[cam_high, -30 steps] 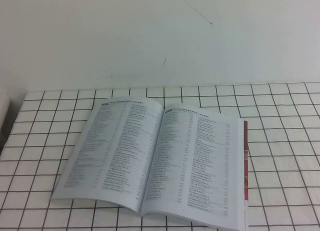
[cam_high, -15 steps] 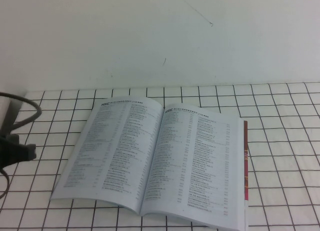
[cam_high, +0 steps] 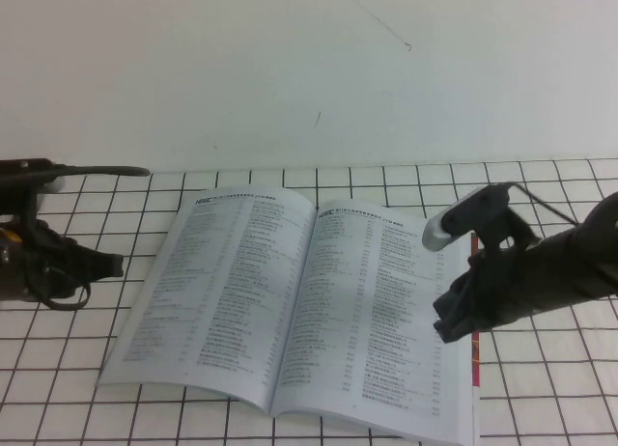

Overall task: Close book
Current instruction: 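Close the open booklet and leave it lying on the table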

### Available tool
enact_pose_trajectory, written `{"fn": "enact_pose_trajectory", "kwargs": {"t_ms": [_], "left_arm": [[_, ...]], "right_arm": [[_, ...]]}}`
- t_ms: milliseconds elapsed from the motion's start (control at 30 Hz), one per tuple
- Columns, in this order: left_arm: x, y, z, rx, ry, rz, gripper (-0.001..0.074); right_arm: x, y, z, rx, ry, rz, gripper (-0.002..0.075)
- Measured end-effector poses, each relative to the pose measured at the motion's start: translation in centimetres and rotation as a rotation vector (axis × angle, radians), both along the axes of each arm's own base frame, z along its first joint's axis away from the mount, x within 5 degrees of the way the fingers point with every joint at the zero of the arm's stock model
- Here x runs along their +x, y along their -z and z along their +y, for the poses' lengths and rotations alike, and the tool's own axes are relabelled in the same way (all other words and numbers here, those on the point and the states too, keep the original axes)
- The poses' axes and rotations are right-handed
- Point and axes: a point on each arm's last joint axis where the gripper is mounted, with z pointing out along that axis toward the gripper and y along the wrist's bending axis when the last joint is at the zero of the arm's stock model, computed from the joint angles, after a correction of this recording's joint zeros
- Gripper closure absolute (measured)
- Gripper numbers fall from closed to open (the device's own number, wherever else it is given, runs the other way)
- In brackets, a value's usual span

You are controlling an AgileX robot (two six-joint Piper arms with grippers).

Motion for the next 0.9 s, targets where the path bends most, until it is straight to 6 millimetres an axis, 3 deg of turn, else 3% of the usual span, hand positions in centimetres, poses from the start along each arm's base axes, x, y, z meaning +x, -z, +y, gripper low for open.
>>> {"fn": "enact_pose_trajectory", "kwargs": {"t_ms": [200,533,633,900], "left_arm": [[2.6,2.8,-0.1,0.001,-0.012,0.044,0.0739],[5.1,8.1,-0.4,0.009,-0.021,0.121,0.0739],[5.2,9.3,-1.5,0.013,0.009,0.15,0.0739],[4.0,8.2,-7.2,0.012,0.185,0.237,0.0739]], "right_arm": [[0.4,3.6,0.5,-0.025,0.015,0.092,0.0729],[0.6,3.8,0.6,-0.019,0.024,0.1,0.0729],[0.6,3.8,0.6,-0.019,0.023,0.101,0.0729],[0.6,3.8,0.6,-0.01,0.025,0.11,0.0729]]}}
